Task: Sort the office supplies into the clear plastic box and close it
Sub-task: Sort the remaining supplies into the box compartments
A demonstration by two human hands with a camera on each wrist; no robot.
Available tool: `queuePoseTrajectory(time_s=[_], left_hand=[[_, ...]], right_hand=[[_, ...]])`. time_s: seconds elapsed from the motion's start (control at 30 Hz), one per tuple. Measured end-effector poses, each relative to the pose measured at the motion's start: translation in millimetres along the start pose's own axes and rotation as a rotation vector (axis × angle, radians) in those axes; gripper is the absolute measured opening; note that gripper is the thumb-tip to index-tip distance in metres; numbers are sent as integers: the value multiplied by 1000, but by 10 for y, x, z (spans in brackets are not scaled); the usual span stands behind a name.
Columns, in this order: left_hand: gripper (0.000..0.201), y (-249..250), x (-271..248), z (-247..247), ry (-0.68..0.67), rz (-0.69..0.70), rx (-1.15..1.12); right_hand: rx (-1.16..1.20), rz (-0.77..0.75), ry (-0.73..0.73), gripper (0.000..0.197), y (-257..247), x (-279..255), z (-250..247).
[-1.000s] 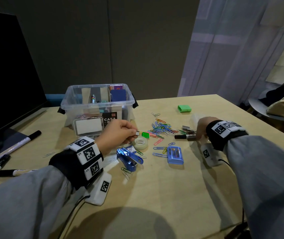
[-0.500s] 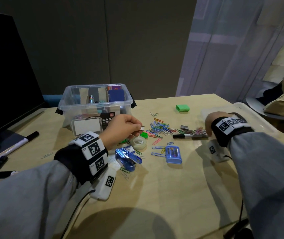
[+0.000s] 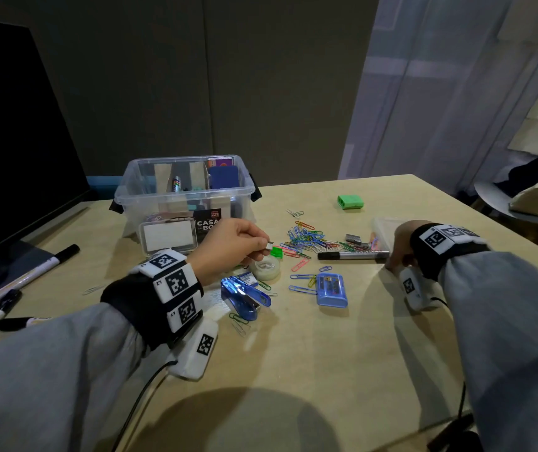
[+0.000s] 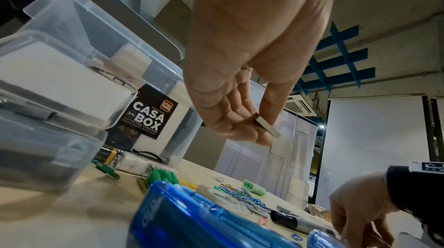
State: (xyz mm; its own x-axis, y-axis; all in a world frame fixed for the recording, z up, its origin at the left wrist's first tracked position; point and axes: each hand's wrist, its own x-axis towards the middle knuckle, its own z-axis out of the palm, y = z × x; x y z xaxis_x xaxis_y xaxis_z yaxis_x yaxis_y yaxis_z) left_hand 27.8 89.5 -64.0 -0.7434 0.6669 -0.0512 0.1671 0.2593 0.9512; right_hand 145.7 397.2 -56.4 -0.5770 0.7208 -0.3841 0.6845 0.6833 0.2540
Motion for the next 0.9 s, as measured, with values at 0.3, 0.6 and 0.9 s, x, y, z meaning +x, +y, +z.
queuePoseTrajectory(time_s=[0.3,0.6,0.9], left_hand=[[14,-28,-42,8,-8,-11,-19],[12,-51,-45,-24,-11,-15,2],[9,-89,14,-74,11,-37,-22]], right_hand=[[15,-117,-135,37,-448,-33,-66],[4,-111,-114,41,-528,-81,-134],[196,-157,320,25,-811,135,-299]])
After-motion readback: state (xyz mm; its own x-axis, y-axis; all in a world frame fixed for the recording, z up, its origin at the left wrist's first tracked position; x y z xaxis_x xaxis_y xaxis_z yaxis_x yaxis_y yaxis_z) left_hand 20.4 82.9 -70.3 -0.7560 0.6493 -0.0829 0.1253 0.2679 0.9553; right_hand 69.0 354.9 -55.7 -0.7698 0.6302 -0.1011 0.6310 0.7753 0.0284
